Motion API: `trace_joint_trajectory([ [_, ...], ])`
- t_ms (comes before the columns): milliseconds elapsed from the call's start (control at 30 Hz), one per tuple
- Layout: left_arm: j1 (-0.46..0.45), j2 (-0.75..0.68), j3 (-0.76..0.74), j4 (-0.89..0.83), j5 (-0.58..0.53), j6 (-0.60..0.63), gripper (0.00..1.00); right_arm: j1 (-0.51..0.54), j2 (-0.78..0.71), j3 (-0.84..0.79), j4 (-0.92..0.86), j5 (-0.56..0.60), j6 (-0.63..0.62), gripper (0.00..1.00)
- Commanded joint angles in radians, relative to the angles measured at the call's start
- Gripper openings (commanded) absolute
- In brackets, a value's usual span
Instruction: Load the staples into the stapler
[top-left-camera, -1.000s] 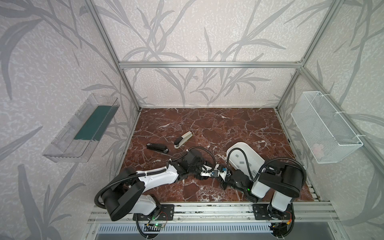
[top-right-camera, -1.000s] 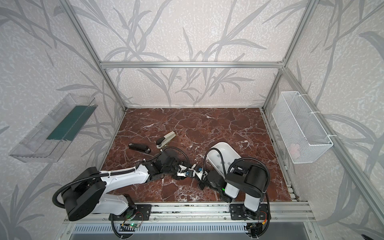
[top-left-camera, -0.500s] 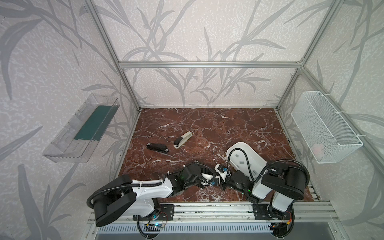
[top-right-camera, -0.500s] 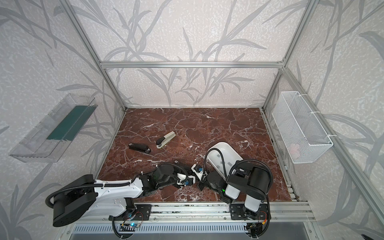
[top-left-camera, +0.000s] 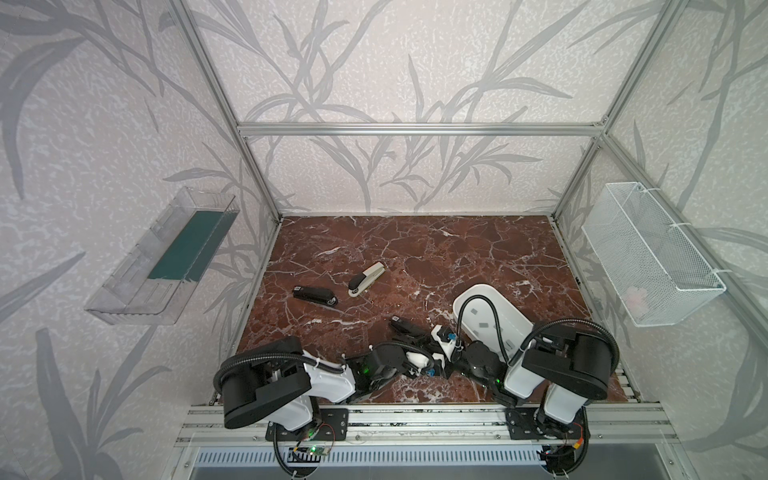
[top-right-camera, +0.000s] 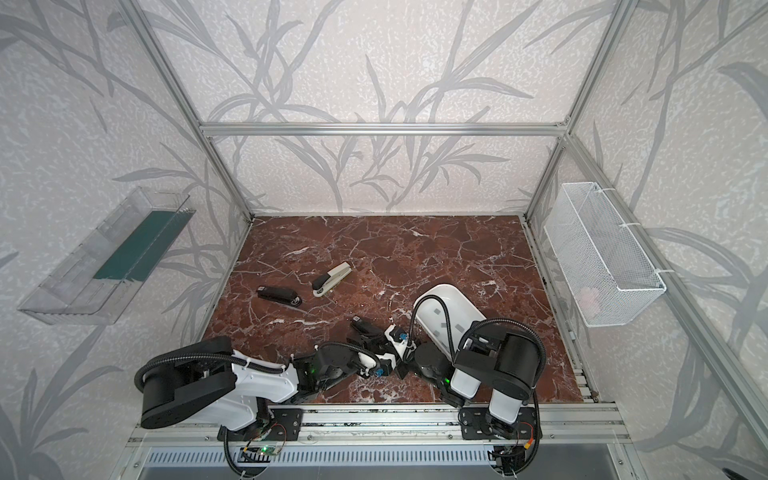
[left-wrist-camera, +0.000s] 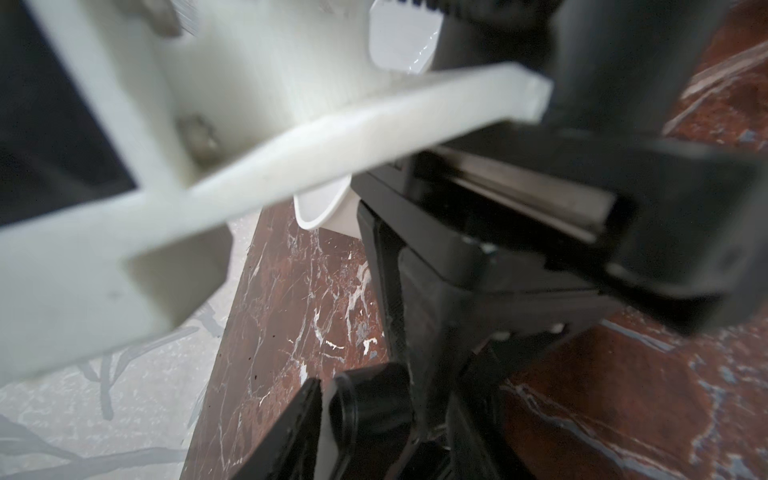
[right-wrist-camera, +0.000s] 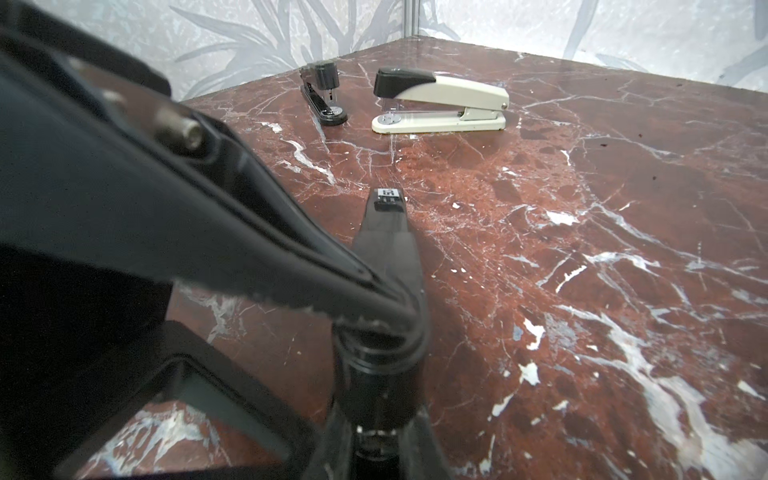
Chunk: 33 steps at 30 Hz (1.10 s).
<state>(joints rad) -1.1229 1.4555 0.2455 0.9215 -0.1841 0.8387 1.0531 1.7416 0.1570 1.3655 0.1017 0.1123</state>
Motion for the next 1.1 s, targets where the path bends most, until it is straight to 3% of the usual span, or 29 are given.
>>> trace_joint_trajectory([
  [0,0.011,-0.056,-0.018,0.027,-0.098,0.025,0.51,0.008,0.007,-0.006,0.038,0.019,0.0,0.01],
  [267,0.01,-0.246,-0.018,-0.245,-0.088,-0.051,0.53,0.008,0.044,0.009,0.038,0.045,0.004,0.0],
  [367,0.011,-0.249,0.01,-0.337,-0.075,-0.038,0.53,0.011,0.043,0.01,0.038,0.031,0.006,0.0],
  [500,0.01,-0.163,0.013,-0.275,-0.088,-0.016,0.52,0.01,0.031,0.009,0.038,0.023,0.008,0.0],
  [700,0.01,-0.034,-0.023,0.015,-0.116,0.002,0.52,0.012,0.025,0.006,0.038,0.021,0.007,0.0],
  [1067,0.009,0.024,0.011,0.02,-0.094,0.013,0.51,0.016,0.028,0.013,0.038,0.007,0.01,0.0],
])
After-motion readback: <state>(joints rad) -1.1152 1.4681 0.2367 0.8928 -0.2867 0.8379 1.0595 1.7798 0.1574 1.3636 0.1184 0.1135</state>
